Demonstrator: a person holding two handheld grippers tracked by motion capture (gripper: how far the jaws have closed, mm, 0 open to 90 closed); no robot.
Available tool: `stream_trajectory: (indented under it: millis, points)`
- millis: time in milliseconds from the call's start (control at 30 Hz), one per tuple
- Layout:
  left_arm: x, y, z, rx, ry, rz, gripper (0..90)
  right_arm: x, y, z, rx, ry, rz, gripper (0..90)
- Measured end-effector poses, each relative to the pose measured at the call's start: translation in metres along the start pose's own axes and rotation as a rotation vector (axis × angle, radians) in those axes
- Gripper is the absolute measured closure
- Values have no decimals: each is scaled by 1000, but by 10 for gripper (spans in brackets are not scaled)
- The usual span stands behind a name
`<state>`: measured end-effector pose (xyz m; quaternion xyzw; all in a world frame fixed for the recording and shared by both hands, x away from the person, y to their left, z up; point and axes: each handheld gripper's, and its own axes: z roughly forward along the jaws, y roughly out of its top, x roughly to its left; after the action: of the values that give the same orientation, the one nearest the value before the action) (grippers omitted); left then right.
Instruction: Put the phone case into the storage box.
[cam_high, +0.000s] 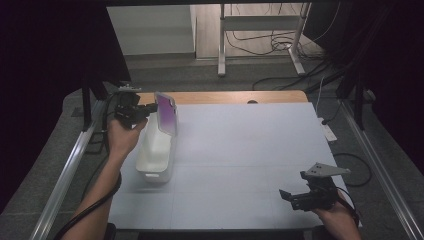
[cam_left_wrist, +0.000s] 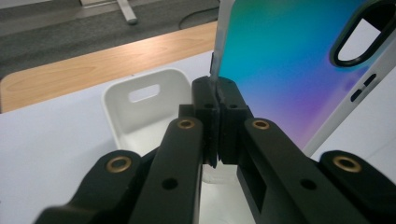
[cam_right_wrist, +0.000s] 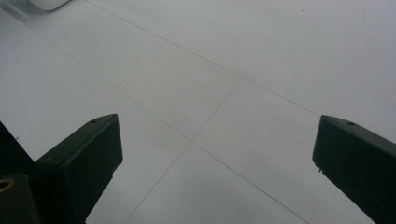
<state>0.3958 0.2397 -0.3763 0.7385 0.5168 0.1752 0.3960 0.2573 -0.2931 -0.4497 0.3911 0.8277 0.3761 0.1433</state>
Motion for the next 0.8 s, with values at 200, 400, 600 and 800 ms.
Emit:
stream_trajectory:
  millis: [200, 400, 600, 800]
  points:
    - [12, 0, 5, -3, 31, -27, 879, 0, 0, 1, 12, 0, -2, 15]
    - [21, 3, 10, -22, 59, -55, 879, 0, 0, 1, 12, 4, -4, 15]
    - [28, 4, 20, -34, 88, -76, 879, 1, 0, 2, 19, 12, -3, 17]
    - [31, 5, 29, -32, 115, -82, 879, 1, 0, 2, 21, 12, -3, 17]
